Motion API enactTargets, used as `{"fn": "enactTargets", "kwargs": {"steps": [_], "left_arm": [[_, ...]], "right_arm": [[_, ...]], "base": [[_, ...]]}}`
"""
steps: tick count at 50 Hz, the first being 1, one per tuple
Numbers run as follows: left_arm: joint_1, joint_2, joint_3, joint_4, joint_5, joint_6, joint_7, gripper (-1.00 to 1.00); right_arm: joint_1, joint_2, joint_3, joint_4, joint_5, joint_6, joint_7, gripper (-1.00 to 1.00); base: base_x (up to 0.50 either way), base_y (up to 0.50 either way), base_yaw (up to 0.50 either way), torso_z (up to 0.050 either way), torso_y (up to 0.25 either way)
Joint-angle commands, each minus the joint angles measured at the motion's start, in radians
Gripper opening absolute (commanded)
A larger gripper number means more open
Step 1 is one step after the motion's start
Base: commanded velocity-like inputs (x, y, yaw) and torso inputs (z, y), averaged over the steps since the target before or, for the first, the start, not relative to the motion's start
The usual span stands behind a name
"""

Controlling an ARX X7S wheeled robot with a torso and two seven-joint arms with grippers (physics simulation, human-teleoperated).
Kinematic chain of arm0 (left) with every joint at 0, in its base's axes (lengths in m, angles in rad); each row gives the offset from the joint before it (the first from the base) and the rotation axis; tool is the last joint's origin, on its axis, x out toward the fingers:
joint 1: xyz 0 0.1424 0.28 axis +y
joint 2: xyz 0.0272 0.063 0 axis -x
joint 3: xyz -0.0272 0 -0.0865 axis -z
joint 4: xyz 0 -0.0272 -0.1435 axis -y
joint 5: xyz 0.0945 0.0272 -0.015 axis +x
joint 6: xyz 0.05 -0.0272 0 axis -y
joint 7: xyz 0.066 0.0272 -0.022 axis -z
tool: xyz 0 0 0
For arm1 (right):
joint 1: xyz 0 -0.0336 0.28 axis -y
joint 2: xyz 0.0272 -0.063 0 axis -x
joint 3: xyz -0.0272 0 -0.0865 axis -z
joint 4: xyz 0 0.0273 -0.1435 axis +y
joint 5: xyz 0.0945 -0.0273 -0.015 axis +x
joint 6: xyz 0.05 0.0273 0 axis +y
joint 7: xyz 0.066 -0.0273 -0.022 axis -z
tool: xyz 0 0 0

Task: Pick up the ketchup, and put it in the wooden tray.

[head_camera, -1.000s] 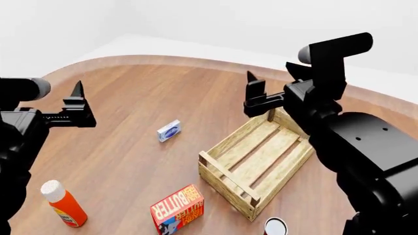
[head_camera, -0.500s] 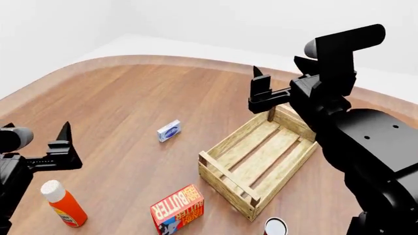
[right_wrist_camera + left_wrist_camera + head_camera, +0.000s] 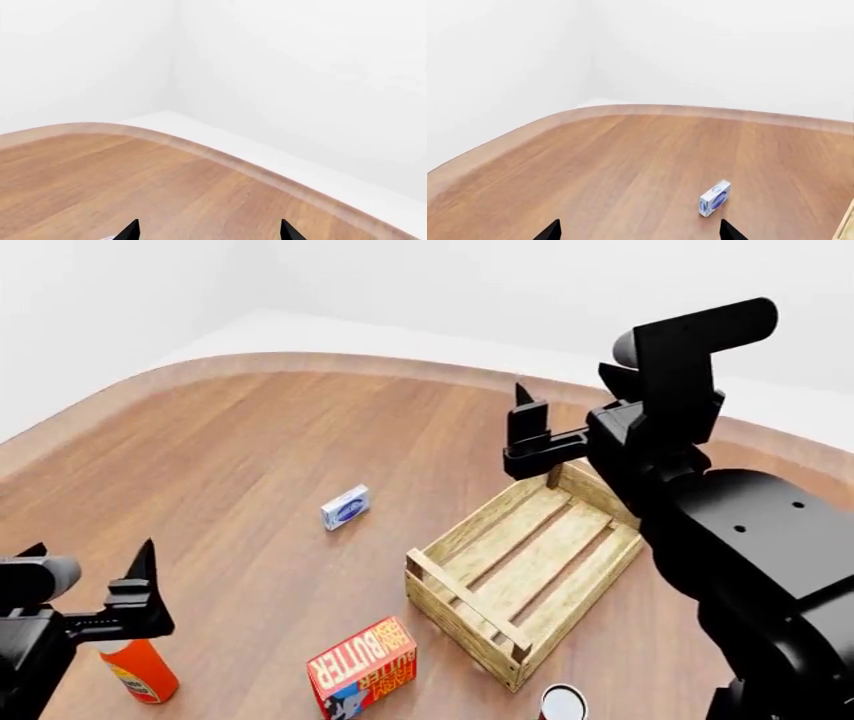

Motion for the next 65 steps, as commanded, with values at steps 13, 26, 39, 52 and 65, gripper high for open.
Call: {"fn": "enactTargets", "kwargs": {"steps": [13, 26, 39, 52, 65], "left_arm": [[0.068, 0.019, -0.01, -0.005, 0.0, 0.032, 0.009, 1.0], [0.104, 0.026, -0.012, -0.003, -0.003, 0.046, 0.015, 1.0], [0.136, 0.031, 0.001, -0.024, 0.017, 0.08, 0.017, 1.0], [0.157, 0.042, 0.019, -0.064, 0.051, 0.116, 0.004, 1.0], [0.169, 0.052, 0.039, -0.108, 0.075, 0.142, -0.008, 1.0]], "right_arm": [[-0.006, -0.006, -0.012, 0.002, -0.001, -0.003, 0.016, 1.0], [-0.013, -0.003, -0.002, -0.022, 0.012, 0.018, 0.026, 1.0], [-0.014, -0.004, -0.006, -0.023, 0.019, 0.02, 0.035, 1.0], [-0.015, -0.001, 0.003, -0.045, 0.037, 0.044, 0.045, 1.0], [-0.01, 0.0, -0.007, -0.031, 0.037, 0.035, 0.052, 1.0]], "base": [[0.0, 0.0, 0.0, 0.0, 0.0], [0.0, 0.0, 0.0, 0.0, 0.0], [0.0, 0.0, 0.0, 0.0, 0.0], [0.0, 0.0, 0.0, 0.0, 0.0], [0.0, 0.0, 0.0, 0.0, 0.0]]}}
